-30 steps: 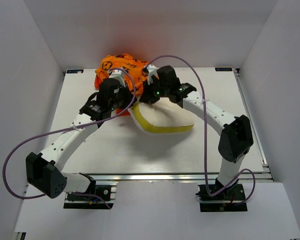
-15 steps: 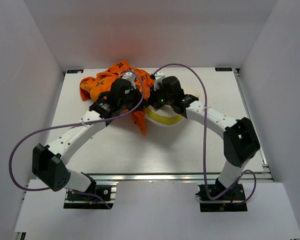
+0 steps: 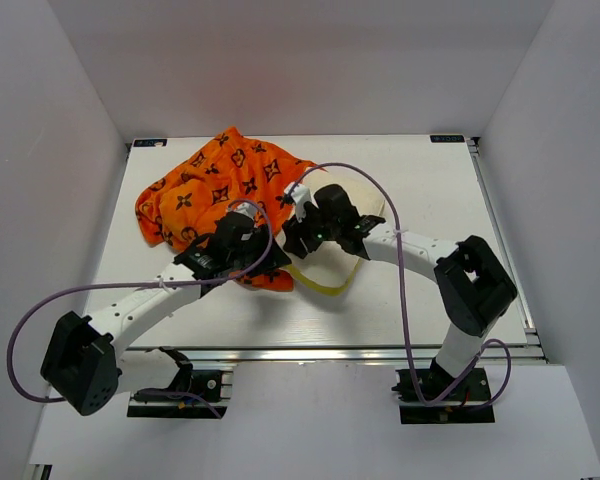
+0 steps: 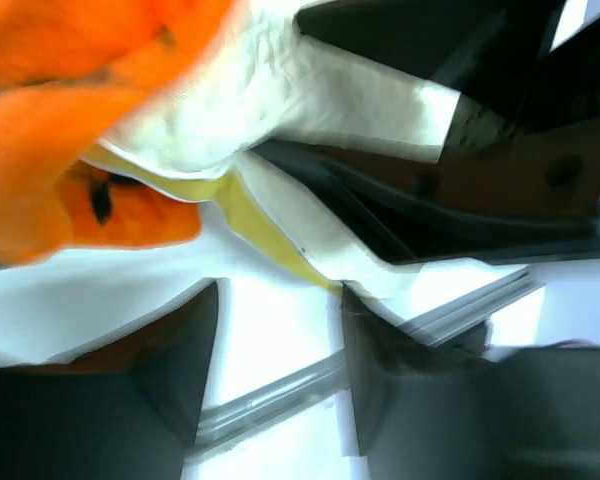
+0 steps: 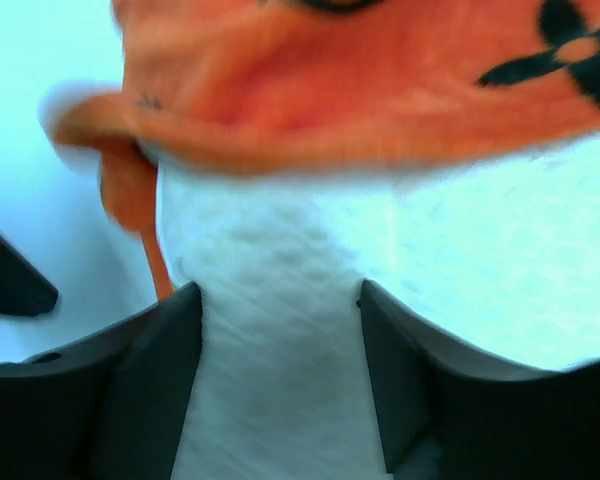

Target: Put the pillow into the pillowcase

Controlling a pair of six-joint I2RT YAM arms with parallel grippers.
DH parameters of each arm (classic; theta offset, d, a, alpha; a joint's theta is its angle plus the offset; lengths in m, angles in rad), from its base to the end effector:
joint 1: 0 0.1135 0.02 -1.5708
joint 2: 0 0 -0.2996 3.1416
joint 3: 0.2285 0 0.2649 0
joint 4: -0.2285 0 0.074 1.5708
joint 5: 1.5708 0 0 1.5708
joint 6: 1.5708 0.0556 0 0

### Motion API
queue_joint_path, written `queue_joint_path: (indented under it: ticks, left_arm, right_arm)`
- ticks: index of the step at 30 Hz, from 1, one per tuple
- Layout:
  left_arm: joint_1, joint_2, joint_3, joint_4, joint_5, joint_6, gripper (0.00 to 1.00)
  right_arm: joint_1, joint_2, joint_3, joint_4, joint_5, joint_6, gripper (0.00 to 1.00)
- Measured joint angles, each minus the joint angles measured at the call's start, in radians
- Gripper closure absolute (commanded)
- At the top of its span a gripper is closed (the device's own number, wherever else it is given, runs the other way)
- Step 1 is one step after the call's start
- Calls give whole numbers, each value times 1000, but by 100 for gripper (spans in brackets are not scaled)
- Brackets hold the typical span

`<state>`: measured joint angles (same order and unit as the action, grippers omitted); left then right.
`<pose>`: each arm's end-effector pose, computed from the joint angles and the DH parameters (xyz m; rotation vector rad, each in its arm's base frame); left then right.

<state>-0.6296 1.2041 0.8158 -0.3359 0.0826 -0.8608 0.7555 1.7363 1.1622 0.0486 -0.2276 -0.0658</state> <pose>0.2164 -0.1633 0.2653 -0.2370 2.4363 -0.8220 0.3040 0.3036 0.2550 -0.9856 1.9099 0.6483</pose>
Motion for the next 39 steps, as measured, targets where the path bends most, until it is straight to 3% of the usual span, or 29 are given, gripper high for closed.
queue_joint_path:
  ticks: [4, 7, 10, 14, 18, 21, 26, 34, 37, 38, 39]
  left_arm:
    - [-9, -10, 5, -36, -27, -37, 21]
    - [-9, -43, 71, -113, -85, -34, 19]
    - [-8, -110, 156, -200, -140, -37, 19]
    - [-8, -234, 199, -331, -192, -93, 20]
    - [-8, -340, 85, -416, -190, -219, 20]
    - [-7, -364, -15, -497, -190, -296, 18]
    - [-4, -342, -32, -502, -203, -358, 18]
    - [-2, -322, -21, -470, -211, -383, 18]
    - [-2, -356, -5, -479, -226, -386, 18]
    - [-2, -373, 1, -482, -231, -387, 18]
    - [-2, -394, 6, -484, -235, -387, 18]
  right_arm:
    - [-59, -27, -34, -33, -167, -124, 20]
    - [-128, -122, -40, -85, -257, -211, 12]
    - [-177, -282, -48, -138, -303, -329, 11]
    - [-152, -485, -108, -157, -312, -438, 11]
    - [-53, -605, -258, -152, -223, -492, 11]
    - [38, -605, -363, -160, -136, -507, 11]
    - [172, -570, -467, -116, 29, -534, 11]
    - [248, -233, -437, 116, 363, -598, 11]
    - [254, -103, -416, 226, 476, -648, 28]
    - [253, -68, -404, 252, 508, -660, 54]
    - [248, -39, -383, 263, 526, -672, 71]
